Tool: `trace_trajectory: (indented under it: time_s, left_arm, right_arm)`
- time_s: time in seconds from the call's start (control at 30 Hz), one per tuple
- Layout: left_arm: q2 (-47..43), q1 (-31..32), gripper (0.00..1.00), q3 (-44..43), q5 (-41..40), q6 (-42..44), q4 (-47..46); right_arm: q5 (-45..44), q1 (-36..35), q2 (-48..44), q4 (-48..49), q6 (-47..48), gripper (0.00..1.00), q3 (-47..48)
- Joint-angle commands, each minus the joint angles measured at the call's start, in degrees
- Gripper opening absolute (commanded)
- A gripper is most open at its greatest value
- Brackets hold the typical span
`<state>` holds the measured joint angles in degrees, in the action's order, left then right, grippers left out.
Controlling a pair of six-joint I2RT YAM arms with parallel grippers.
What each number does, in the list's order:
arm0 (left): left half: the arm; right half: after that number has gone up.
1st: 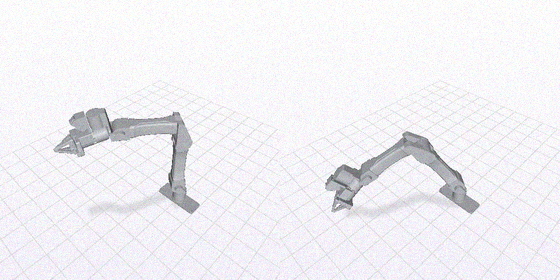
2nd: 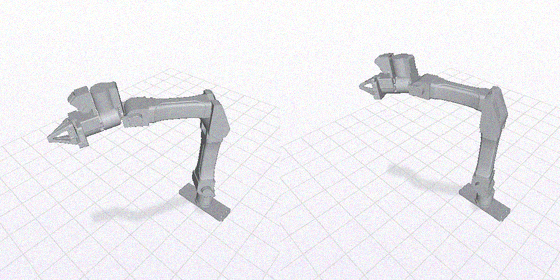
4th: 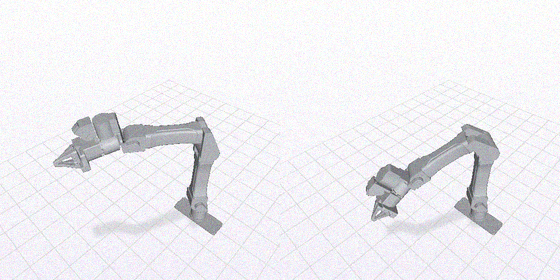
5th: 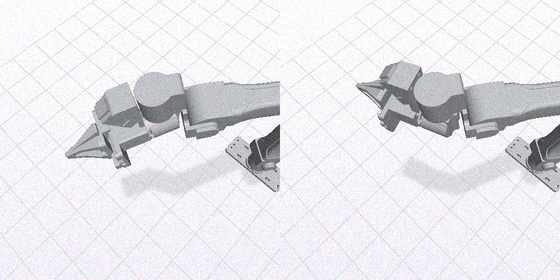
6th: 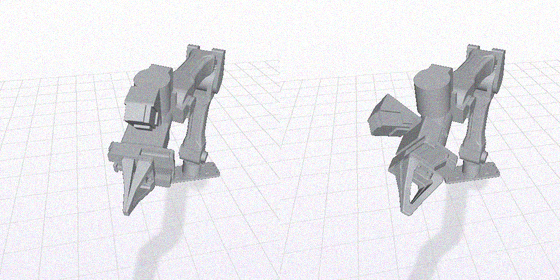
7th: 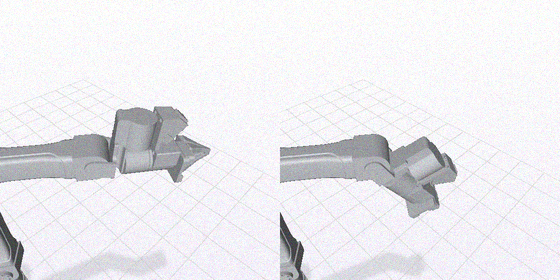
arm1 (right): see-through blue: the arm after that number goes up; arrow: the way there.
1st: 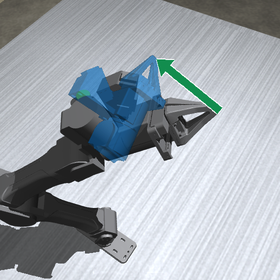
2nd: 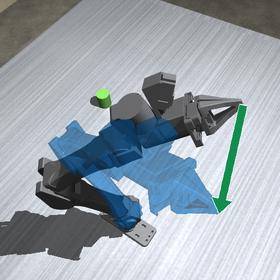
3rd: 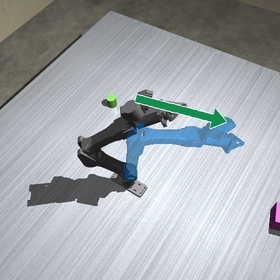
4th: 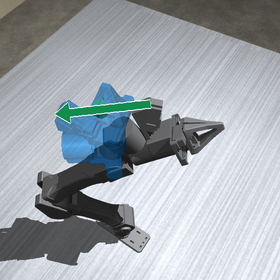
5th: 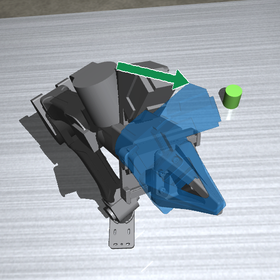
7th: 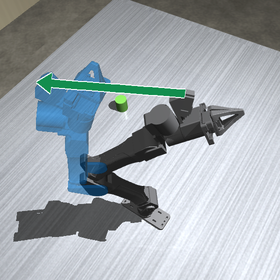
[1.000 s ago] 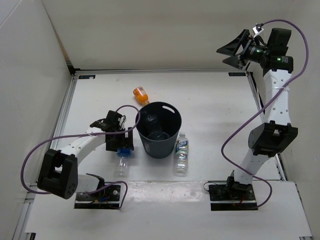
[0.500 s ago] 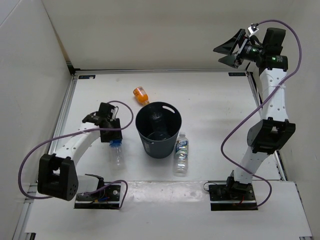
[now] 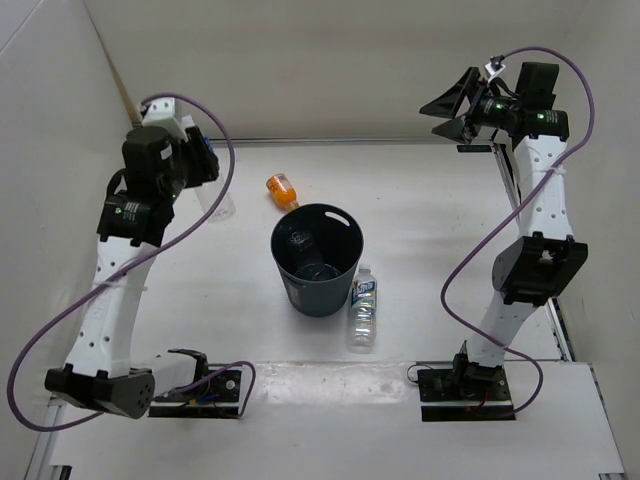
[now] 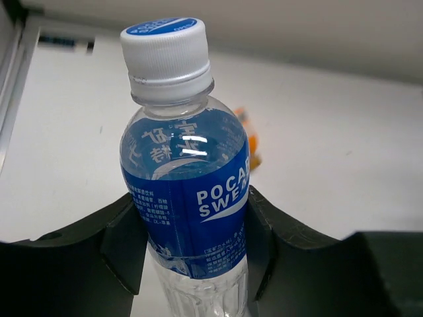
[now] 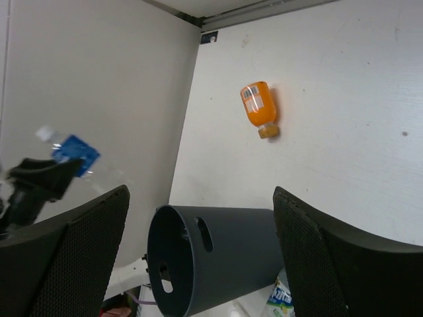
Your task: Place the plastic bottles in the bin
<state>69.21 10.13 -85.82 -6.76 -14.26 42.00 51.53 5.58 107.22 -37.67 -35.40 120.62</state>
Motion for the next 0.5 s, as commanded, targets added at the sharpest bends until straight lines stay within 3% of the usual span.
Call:
trace_trajectory:
  time_s: [0.0,0.17,0.27,0.37,0.47]
  left_arm:
    - [-1.5,2.4,0.41,-5.5,2.0,1.5,-5.2]
    - [0.2,11.6,0.42,-10.5,1.7,2.9,-8.8]
    - [3.3,18.8,0.43,-14.3,1.5,3.5,-9.6]
    - [4.9,23.9,0.45,-12.9,1.6,3.3,-12.4]
    - [5.4,28.0,0.49,-9.1,1.0,3.0,-14.8]
  right_arm:
    - [-1.8,0.7,-0.5,-5.5,3.4,0.9,0.8]
    - [-6.1,2.1,-0.5,-12.3,3.6,0.9,0.5]
    - [1.6,4.0,-1.3,-5.8,-0.4,0.9,-6.1]
    - [3.1,5.2,-2.2,-4.0,-2.3,0.9,-9.2]
    - [0.0,4.7,-1.9,-10.1,2.5,0.9,-3.5]
